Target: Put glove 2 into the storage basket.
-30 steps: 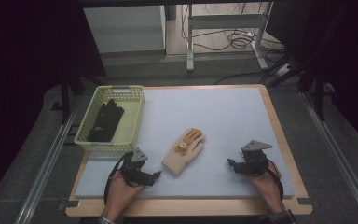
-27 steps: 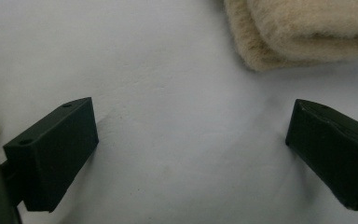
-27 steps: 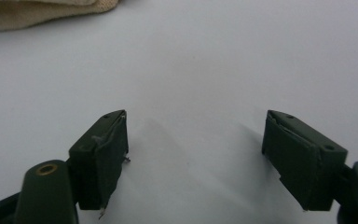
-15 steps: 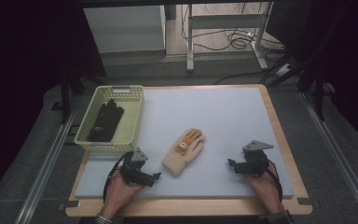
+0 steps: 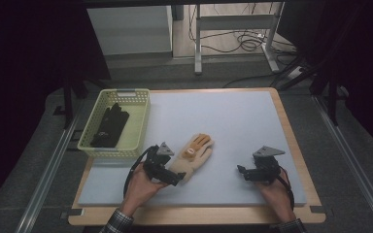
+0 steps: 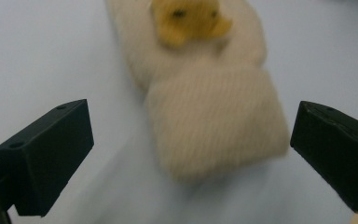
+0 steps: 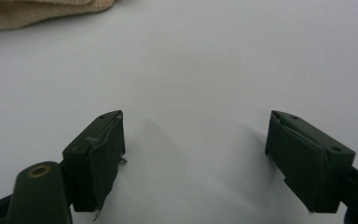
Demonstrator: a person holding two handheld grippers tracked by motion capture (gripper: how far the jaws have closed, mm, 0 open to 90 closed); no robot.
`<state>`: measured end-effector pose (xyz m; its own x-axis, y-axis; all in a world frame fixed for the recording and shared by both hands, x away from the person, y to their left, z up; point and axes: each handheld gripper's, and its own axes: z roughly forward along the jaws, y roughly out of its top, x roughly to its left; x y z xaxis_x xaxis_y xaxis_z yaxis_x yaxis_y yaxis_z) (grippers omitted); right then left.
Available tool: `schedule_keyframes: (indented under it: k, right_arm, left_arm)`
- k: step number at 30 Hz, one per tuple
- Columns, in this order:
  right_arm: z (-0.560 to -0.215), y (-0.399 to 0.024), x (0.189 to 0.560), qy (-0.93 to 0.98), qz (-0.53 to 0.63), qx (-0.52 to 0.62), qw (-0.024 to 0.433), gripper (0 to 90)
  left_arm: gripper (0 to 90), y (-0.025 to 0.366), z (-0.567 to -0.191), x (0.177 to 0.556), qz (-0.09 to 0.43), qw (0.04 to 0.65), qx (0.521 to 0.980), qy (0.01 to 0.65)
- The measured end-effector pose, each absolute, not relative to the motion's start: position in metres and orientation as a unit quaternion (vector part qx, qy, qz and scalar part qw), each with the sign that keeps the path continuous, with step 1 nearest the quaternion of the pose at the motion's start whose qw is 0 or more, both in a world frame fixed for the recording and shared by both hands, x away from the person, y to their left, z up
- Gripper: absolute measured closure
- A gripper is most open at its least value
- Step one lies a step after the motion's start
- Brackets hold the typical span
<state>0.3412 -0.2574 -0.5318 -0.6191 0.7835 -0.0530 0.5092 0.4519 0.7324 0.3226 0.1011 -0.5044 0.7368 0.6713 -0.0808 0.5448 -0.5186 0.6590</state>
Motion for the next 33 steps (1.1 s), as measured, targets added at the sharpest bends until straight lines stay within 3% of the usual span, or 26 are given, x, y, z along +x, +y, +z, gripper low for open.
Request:
schedule_keyframes:
  k: [17, 27, 33]
  right_arm:
    - [-0.532, -0.257, 0.341, 0.829, 0.35, 0.39, 0.196, 19.2]
    - [-0.532, -0.257, 0.341, 0.829, 0.349, 0.389, 0.196, 19.2]
    - [-0.532, -0.257, 0.341, 0.829, 0.349, 0.389, 0.196, 19.2]
  left_arm:
    - [3.0, 0.034, -0.526, 0.37, 0.109, 0.259, 0.889, 0.362]
    - [43.0, 0.041, -0.518, 0.368, 0.081, 0.265, 0.893, 0.355]
    - [53.2, 0.044, -0.516, 0.368, 0.076, 0.266, 0.891, 0.359]
